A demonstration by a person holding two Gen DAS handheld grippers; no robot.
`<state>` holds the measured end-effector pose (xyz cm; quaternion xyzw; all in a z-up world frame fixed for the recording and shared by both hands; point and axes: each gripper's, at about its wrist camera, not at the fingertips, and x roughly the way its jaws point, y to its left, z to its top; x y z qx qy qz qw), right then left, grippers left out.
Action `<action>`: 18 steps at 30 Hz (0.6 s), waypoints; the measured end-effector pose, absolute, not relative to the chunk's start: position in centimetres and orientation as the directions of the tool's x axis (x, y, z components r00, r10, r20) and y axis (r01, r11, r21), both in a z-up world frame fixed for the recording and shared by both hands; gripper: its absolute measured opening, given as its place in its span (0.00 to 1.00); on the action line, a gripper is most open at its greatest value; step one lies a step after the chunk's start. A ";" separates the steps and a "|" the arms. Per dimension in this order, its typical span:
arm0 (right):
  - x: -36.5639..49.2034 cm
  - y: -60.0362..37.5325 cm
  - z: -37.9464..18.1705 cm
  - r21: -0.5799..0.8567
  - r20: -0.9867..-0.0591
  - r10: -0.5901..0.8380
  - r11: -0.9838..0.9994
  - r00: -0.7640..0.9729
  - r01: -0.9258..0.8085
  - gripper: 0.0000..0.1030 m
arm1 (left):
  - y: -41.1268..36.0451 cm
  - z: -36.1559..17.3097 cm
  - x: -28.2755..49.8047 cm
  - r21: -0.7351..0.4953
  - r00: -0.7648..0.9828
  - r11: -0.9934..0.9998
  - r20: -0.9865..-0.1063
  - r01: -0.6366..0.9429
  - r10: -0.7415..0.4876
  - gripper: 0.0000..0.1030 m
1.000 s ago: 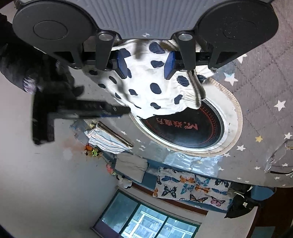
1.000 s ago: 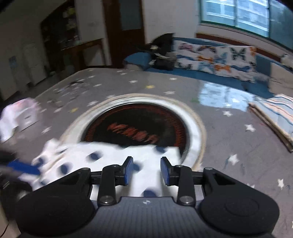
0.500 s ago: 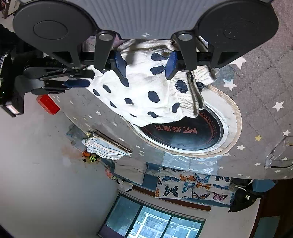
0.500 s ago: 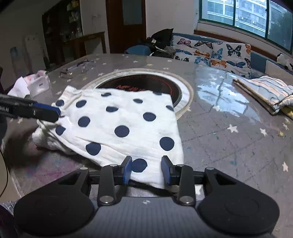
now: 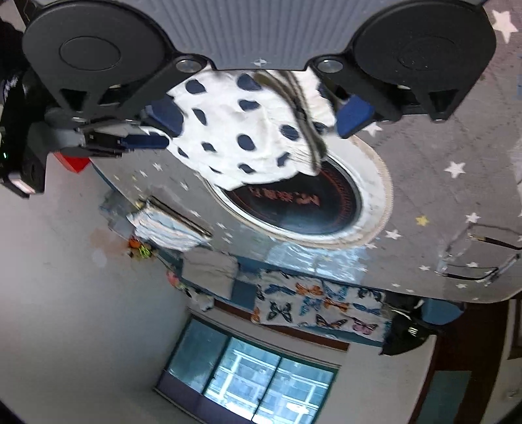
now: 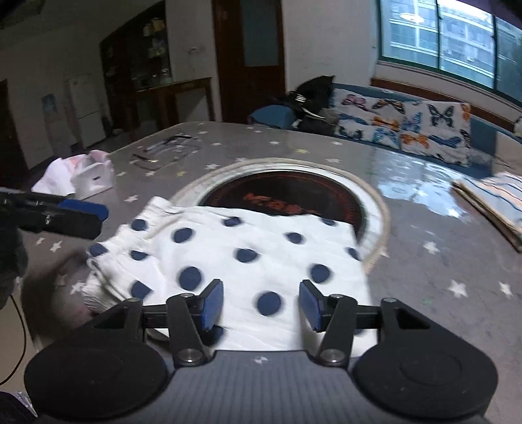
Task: Fold clothes
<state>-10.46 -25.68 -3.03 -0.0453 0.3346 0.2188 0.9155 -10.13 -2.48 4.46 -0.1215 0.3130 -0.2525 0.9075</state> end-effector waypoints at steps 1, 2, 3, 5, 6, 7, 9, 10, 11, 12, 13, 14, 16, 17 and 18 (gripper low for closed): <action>-10.5 -25.2 -3.1 0.064 -0.629 0.381 0.894 0.678 -0.443 0.59 | -2.2 4.5 -10.1 -0.382 0.683 0.844 -0.501 0.376 -0.531 1.00; -10.5 -24.8 -3.2 0.061 -0.627 0.389 0.889 0.675 -0.455 0.59 | -2.0 4.6 -10.0 -0.385 0.690 0.846 -0.496 0.369 -0.527 1.00; -10.5 -24.4 -3.2 0.058 -0.626 0.394 0.884 0.673 -0.464 0.62 | -1.8 4.7 -9.9 -0.388 0.698 0.849 -0.491 0.360 -0.521 1.00; -10.5 -23.6 -3.7 0.051 -0.636 0.401 0.875 0.659 -0.482 0.67 | -1.7 5.0 -9.8 -0.389 0.713 0.852 -0.479 0.351 -0.512 1.00; -10.6 -23.3 -3.9 0.046 -0.642 0.401 0.871 0.653 -0.489 0.67 | -1.6 5.1 -9.7 -0.391 0.718 0.852 -0.473 0.349 -0.511 1.00; -10.6 -23.1 -4.1 0.042 -0.646 0.401 0.868 0.649 -0.494 0.67 | -1.6 5.2 -9.6 -0.395 0.719 0.850 -0.469 0.348 -0.512 1.00; -10.8 -23.0 -4.2 0.040 -0.648 0.403 0.865 0.646 -0.500 0.68 | -1.5 5.5 -9.3 -0.404 0.721 0.847 -0.462 0.346 -0.515 1.00; -10.9 -23.1 -4.1 0.043 -0.644 0.407 0.865 0.648 -0.500 0.69 | -1.5 5.6 -9.2 -0.409 0.723 0.845 -0.459 0.344 -0.517 1.00; -11.1 -23.4 -3.8 0.048 -0.628 0.413 0.866 0.659 -0.497 0.69 | -1.5 5.6 -9.1 -0.410 0.721 0.846 -0.462 0.342 -0.516 1.00; -11.3 -23.9 -3.3 0.058 -0.604 0.421 0.870 0.677 -0.489 0.69 | -1.5 5.6 -9.0 -0.408 0.719 0.849 -0.471 0.335 -0.510 1.00; -11.5 -24.4 -2.8 0.068 -0.588 0.425 0.874 0.689 -0.481 0.74 | -1.4 5.5 -9.0 -0.407 0.718 0.853 -0.480 0.327 -0.504 1.00; -11.7 -25.0 -2.3 0.077 -0.579 0.425 0.878 0.696 -0.473 0.75 | -1.4 5.3 -9.0 -0.408 0.716 0.854 -0.486 0.322 -0.502 1.00; -12.2 -25.9 -1.6 0.072 -0.580 0.423 0.878 0.696 -0.473 0.75 | -1.3 4.8 -9.1 -0.408 0.709 0.859 -0.503 0.311 -0.495 1.00; -12.6 -26.1 -1.5 0.058 -0.588 0.419 0.874 0.691 -0.482 0.75 | -1.2 4.6 -9.1 -0.409 0.708 0.861 -0.509 0.301 -0.490 1.00; -13.0 -26.2 -1.5 0.047 -0.598 0.417 0.871 0.685 -0.489 0.76 | -1.2 4.3 -9.2 -0.411 0.707 0.864 -0.515 0.292 -0.484 1.00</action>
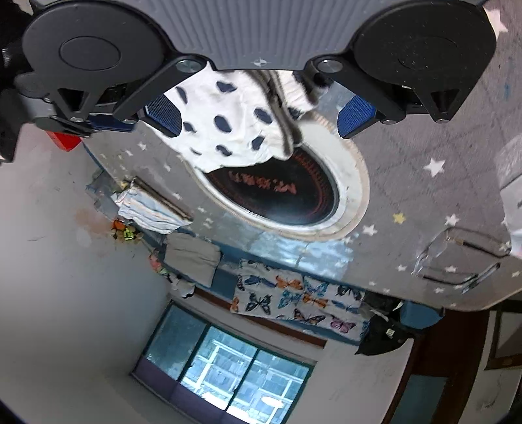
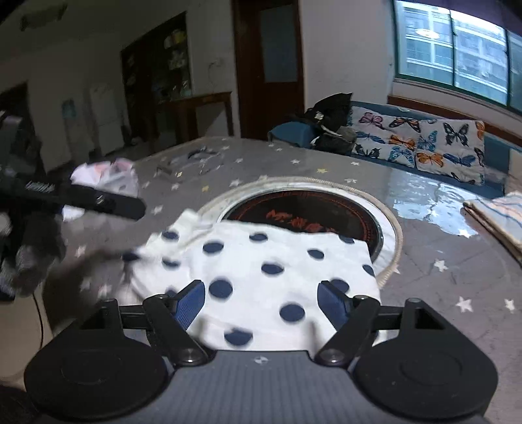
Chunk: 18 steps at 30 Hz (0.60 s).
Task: Fold clothes
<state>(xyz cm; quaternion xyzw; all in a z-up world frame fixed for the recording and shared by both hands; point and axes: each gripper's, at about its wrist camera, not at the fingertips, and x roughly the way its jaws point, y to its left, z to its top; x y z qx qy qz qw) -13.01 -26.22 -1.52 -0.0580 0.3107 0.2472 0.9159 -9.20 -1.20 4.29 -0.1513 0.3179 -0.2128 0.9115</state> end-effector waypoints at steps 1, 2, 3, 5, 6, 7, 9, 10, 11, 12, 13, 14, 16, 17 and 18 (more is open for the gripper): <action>-13.4 -26.4 -1.6 0.043 -0.608 0.417 0.867 0.676 -0.496 0.76 | -1.1 4.0 -9.2 -0.415 0.706 0.866 -0.523 0.278 -0.477 1.00; -13.9 -26.5 -1.7 0.049 -0.615 0.426 0.860 0.663 -0.508 0.76 | -1.1 3.8 -9.3 -0.420 0.704 0.867 -0.529 0.267 -0.473 1.00; -14.4 -26.6 -1.7 0.060 -0.620 0.441 0.851 0.649 -0.521 0.77 | -1.0 3.5 -9.4 -0.425 0.703 0.868 -0.535 0.256 -0.469 1.00; -15.2 -26.5 -1.9 0.081 -0.628 0.467 0.834 0.622 -0.545 0.78 | -1.0 3.2 -9.5 -0.428 0.703 0.872 -0.544 0.237 -0.458 1.00; -15.6 -26.3 -2.2 0.099 -0.630 0.488 0.822 0.604 -0.562 0.78 | -1.0 3.0 -9.5 -0.429 0.703 0.874 -0.548 0.229 -0.453 1.00; -15.9 -26.2 -2.4 0.114 -0.631 0.506 0.811 0.589 -0.574 0.78 | -1.1 3.0 -9.5 -0.425 0.703 0.877 -0.553 0.223 -0.447 1.00; -16.2 -26.0 -2.9 0.148 -0.631 0.533 0.796 0.564 -0.587 0.78 | -1.3 2.9 -9.6 -0.414 0.705 0.884 -0.559 0.219 -0.436 1.00; -16.2 -25.9 -3.4 0.172 -0.631 0.545 0.792 0.552 -0.585 0.78 | -1.4 3.0 -9.6 -0.412 0.705 0.885 -0.560 0.218 -0.435 1.00; -16.3 -25.8 -3.8 0.194 -0.630 0.556 0.789 0.542 -0.583 0.78 | -1.5 3.0 -9.7 -0.410 0.706 0.886 -0.560 0.218 -0.433 1.00; -16.4 -25.8 -4.1 0.216 -0.628 0.568 0.785 0.533 -0.581 0.78 | -1.6 3.0 -9.7 -0.408 0.707 0.887 -0.561 0.217 -0.431 1.00; -16.4 -25.7 -4.4 0.238 -0.625 0.579 0.780 0.523 -0.578 0.78 | -1.7 3.1 -9.8 -0.406 0.707 0.888 -0.561 0.217 -0.430 1.00; -16.5 -25.6 -4.7 0.253 -0.623 0.586 0.777 0.518 -0.576 0.78 | -1.8 3.1 -9.9 -0.403 0.709 0.890 -0.563 0.215 -0.426 1.00; -16.6 -25.3 -5.3 0.269 -0.619 0.595 0.774 0.512 -0.573 0.80 | -2.0 3.3 -10.1 -0.399 0.709 0.891 -0.563 0.217 -0.425 1.00; -16.6 -25.2 -5.5 0.274 -0.619 0.597 0.773 0.511 -0.572 0.80 | -2.1 3.3 -10.2 -0.394 0.709 0.892 -0.562 0.222 -0.425 1.00; -16.5 -25.2 -5.8 0.276 -0.619 0.595 0.776 0.513 -0.567 0.80 | -2.3 3.4 -10.3 -0.390 0.710 0.893 -0.562 0.226 -0.425 1.00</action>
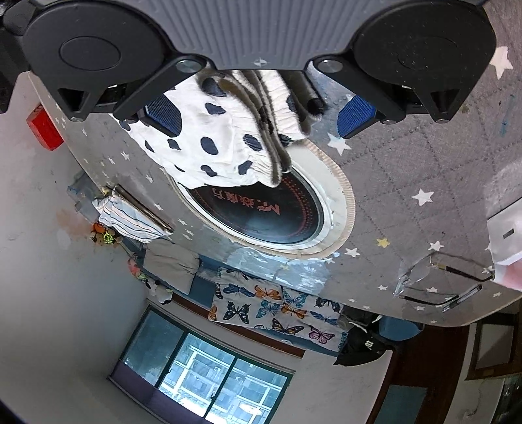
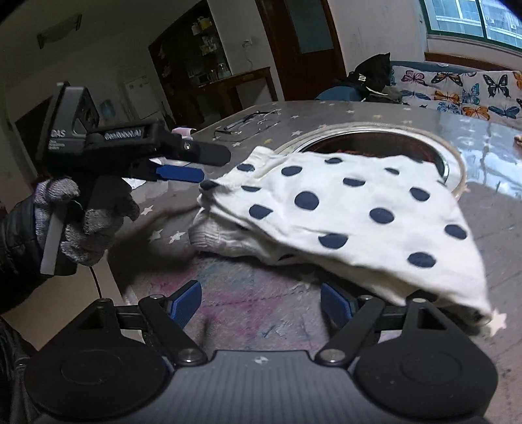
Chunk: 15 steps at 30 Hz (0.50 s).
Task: Fold clothes
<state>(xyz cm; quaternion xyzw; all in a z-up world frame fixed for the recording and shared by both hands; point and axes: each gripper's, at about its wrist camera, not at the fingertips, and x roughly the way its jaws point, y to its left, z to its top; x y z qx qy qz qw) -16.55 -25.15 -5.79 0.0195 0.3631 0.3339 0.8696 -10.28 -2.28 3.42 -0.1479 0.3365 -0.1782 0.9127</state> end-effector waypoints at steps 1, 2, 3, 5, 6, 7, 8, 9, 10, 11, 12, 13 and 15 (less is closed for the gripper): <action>-16.5 -25.2 -6.0 0.278 -0.614 0.592 0.781 0.521 -0.559 0.81 | -2.4 3.5 -10.3 -0.385 0.710 0.894 -0.562 0.230 -0.425 1.00; -16.5 -25.3 -6.1 0.280 -0.605 0.592 0.784 0.532 -0.555 0.81 | -2.5 3.6 -10.3 -0.380 0.710 0.896 -0.563 0.231 -0.422 1.00; -16.4 -25.3 -6.1 0.276 -0.600 0.587 0.789 0.543 -0.549 0.81 | -2.6 3.6 -10.4 -0.375 0.710 0.897 -0.565 0.232 -0.420 1.00; -16.3 -25.5 -6.1 0.261 -0.594 0.568 0.806 0.569 -0.532 0.82 | -2.7 3.6 -10.4 -0.368 0.709 0.901 -0.570 0.231 -0.415 1.00; -16.1 -25.7 -6.1 0.257 -0.593 0.557 0.815 0.581 -0.520 0.82 | -2.7 3.6 -10.4 -0.366 0.709 0.902 -0.573 0.228 -0.411 1.00; -16.0 -26.0 -6.0 0.249 -0.590 0.547 0.823 0.594 -0.511 0.82 | -2.8 3.5 -10.4 -0.363 0.710 0.904 -0.574 0.226 -0.408 1.00; -16.0 -26.2 -5.9 0.238 -0.585 0.538 0.830 0.607 -0.505 0.82 | -2.8 3.5 -10.4 -0.360 0.709 0.906 -0.577 0.225 -0.405 1.00; -16.0 -26.5 -5.7 0.228 -0.580 0.528 0.836 0.621 -0.499 0.82 | -2.8 3.4 -10.4 -0.357 0.708 0.907 -0.581 0.222 -0.402 1.00; -16.0 -26.7 -5.5 0.220 -0.575 0.522 0.840 0.630 -0.496 0.82 | -2.8 3.3 -10.3 -0.354 0.706 0.909 -0.586 0.218 -0.398 1.00; -16.0 -26.8 -5.3 0.214 -0.570 0.520 0.842 0.636 -0.496 0.82 | -2.8 3.2 -10.2 -0.352 0.704 0.911 -0.591 0.215 -0.394 1.00; -16.0 -27.0 -5.0 0.212 -0.569 0.519 0.842 0.638 -0.496 0.82 | -2.9 3.1 -10.2 -0.349 0.702 0.913 -0.596 0.211 -0.390 1.00; -15.9 -27.1 -4.8 0.211 -0.571 0.522 0.839 0.634 -0.501 0.82 | -2.9 3.0 -10.1 -0.346 0.700 0.914 -0.600 0.209 -0.387 1.00; -16.1 -27.1 -4.6 0.206 -0.577 0.527 0.833 0.624 -0.514 0.82 | -2.9 3.0 -10.1 -0.342 0.700 0.917 -0.603 0.207 -0.383 1.00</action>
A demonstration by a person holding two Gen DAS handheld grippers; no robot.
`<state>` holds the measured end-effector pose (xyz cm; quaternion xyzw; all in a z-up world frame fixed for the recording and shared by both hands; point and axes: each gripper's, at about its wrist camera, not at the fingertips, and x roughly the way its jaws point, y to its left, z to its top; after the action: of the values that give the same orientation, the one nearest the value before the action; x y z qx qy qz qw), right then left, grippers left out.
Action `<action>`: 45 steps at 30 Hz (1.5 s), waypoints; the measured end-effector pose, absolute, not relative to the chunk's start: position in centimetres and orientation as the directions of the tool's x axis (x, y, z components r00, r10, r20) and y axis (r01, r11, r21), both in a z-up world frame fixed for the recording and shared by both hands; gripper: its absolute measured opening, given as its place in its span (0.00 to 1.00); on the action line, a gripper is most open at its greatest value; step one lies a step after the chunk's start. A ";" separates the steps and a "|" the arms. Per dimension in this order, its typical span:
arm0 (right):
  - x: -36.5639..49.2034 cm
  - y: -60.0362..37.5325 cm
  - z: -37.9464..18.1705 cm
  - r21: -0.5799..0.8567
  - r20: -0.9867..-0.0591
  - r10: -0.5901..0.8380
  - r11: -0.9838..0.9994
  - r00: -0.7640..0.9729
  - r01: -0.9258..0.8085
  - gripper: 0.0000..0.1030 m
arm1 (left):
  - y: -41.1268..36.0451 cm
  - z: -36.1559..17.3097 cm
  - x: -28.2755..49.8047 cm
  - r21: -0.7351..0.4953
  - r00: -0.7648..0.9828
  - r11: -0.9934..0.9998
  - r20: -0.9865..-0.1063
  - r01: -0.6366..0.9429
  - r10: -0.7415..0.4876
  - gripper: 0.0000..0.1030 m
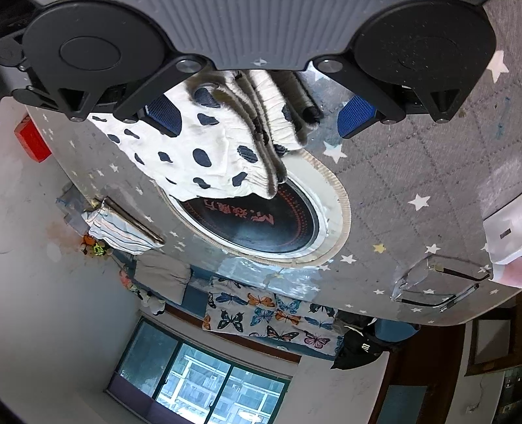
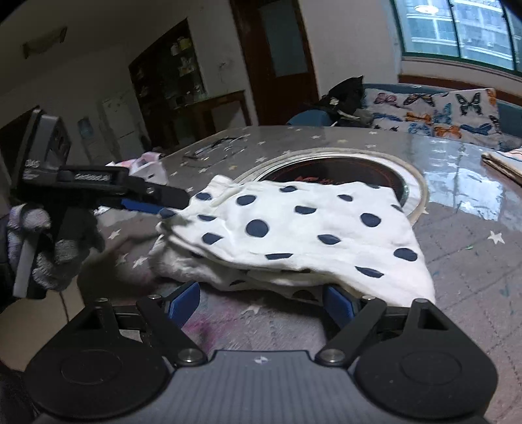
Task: Fold clothes
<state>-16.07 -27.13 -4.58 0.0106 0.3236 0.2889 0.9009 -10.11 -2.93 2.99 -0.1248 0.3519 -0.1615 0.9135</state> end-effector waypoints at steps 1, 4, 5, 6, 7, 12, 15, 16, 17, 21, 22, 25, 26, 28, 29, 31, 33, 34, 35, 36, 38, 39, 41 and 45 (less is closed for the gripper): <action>-16.2 -27.2 -4.5 0.203 -0.579 0.529 0.831 0.620 -0.518 0.83 | -2.9 3.0 -10.1 -0.339 0.700 0.918 -0.604 0.207 -0.381 1.00; -16.5 -27.6 -4.2 0.200 -0.567 0.527 0.834 0.634 -0.514 0.83 | -3.1 3.1 -10.3 -0.331 0.699 0.918 -0.603 0.218 -0.384 1.00; -16.5 -27.8 -3.9 0.196 -0.554 0.522 0.839 0.649 -0.507 0.83 | -3.1 3.2 -10.3 -0.325 0.701 0.920 -0.602 0.221 -0.381 1.00; -16.4 -27.9 -3.7 0.193 -0.542 0.516 0.845 0.664 -0.500 0.83 | -3.2 3.4 -10.4 -0.319 0.706 0.921 -0.598 0.224 -0.379 1.00; -16.3 -28.2 -3.4 0.195 -0.530 0.514 0.848 0.674 -0.493 0.83 | -3.3 3.6 -10.5 -0.312 0.711 0.922 -0.594 0.228 -0.377 1.00; -15.6 -28.6 -2.6 0.168 -0.525 0.497 0.856 0.691 -0.489 0.83 | -3.9 5.3 -11.0 -0.289 0.731 0.918 -0.558 0.272 -0.392 1.00; -15.2 -28.5 -2.6 0.146 -0.533 0.495 0.853 0.686 -0.501 0.84 | -4.6 5.9 -10.7 -0.288 0.726 0.910 -0.550 0.299 -0.413 1.00; -15.1 -28.5 -2.7 0.144 -0.535 0.494 0.853 0.685 -0.502 0.85 | -4.9 6.0 -10.5 -0.288 0.722 0.907 -0.551 0.306 -0.419 1.00; -15.0 -28.5 -2.8 0.147 -0.538 0.494 0.853 0.683 -0.500 0.85 | -5.2 6.1 -10.4 -0.289 0.717 0.905 -0.552 0.313 -0.425 1.00; -15.5 -28.5 -3.2 0.139 -0.553 0.489 0.852 0.675 -0.504 0.83 | -6.6 6.3 -9.8 -0.284 0.699 0.894 -0.557 0.347 -0.449 1.00; -15.7 -28.5 -3.3 0.131 -0.554 0.485 0.854 0.677 -0.504 0.81 | -7.1 6.3 -9.7 -0.283 0.691 0.889 -0.559 0.361 -0.458 1.00; -16.2 -28.8 -3.1 0.064 -0.534 0.450 0.866 0.716 -0.496 0.79 | -8.5 6.1 -9.4 -0.272 0.668 0.875 -0.567 0.401 -0.482 1.00; -16.3 -29.0 -2.9 0.050 -0.530 0.440 0.870 0.725 -0.491 0.79 | -9.0 6.1 -9.3 -0.269 0.659 0.870 -0.571 0.414 -0.490 1.00; -16.2 -29.7 -2.8 0.045 -0.536 0.423 0.878 0.731 -0.476 0.79 | -9.8 5.9 -9.3 -0.260 0.642 0.859 -0.577 0.442 -0.505 1.00; -16.3 -29.9 -2.9 0.039 -0.545 0.414 0.881 0.729 -0.472 0.79 | -10.1 5.8 -9.3 -0.254 0.637 0.854 -0.578 0.453 -0.510 1.00; -16.5 -30.3 -3.2 0.010 -0.562 0.390 0.885 0.730 -0.465 0.78 | -10.5 5.5 -9.4 -0.244 0.627 0.846 -0.581 0.475 -0.519 1.00; -16.7 -30.6 -3.5 -0.007 -0.573 0.371 0.889 0.731 -0.457 0.76 | -10.6 5.3 -9.3 -0.240 0.622 0.845 -0.588 0.477 -0.518 0.99; -16.7 -30.9 -3.7 -0.003 -0.578 0.366 0.893 0.730 -0.450 0.76 | -10.5 5.2 -9.2 -0.238 0.623 0.848 -0.590 0.473 -0.514 0.99; -16.6 -31.2 -3.8 0.009 -0.584 0.364 0.897 0.726 -0.442 0.75 | -10.3 5.0 -9.1 -0.243 0.620 0.848 -0.593 0.470 -0.514 0.99; -16.5 -31.5 -3.7 0.023 -0.586 0.366 0.900 0.723 -0.436 0.75 | -10.0 4.9 -9.1 -0.248 0.618 0.849 -0.595 0.467 -0.514 0.99; -16.3 -32.2 -3.5 0.052 -0.580 0.375 0.903 0.723 -0.426 0.75 | -9.4 4.6 -9.2 -0.258 0.615 0.850 -0.598 0.460 -0.514 0.96; -16.2 -32.5 -3.2 0.071 -0.575 0.382 0.904 0.724 -0.421 0.75 | -9.1 4.5 -9.3 -0.257 0.617 0.852 -0.598 0.457 -0.511 0.95; -15.7 -32.9 -2.8 0.092 -0.565 0.386 0.908 0.730 -0.409 0.75 | -8.3 4.2 -9.6 -0.260 0.620 0.855 -0.598 0.449 -0.508 0.91; -14.5 -32.8 -2.5 0.103 -0.562 0.383 0.912 0.733 -0.397 0.75 | -7.4 3.8 -10.0 -0.265 0.630 0.858 -0.589 0.440 -0.505 0.89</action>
<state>-14.54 -32.85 -2.52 -0.0120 0.2995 0.2093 0.9308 -9.99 -7.45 3.76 -0.0477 0.3408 -0.2623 0.9016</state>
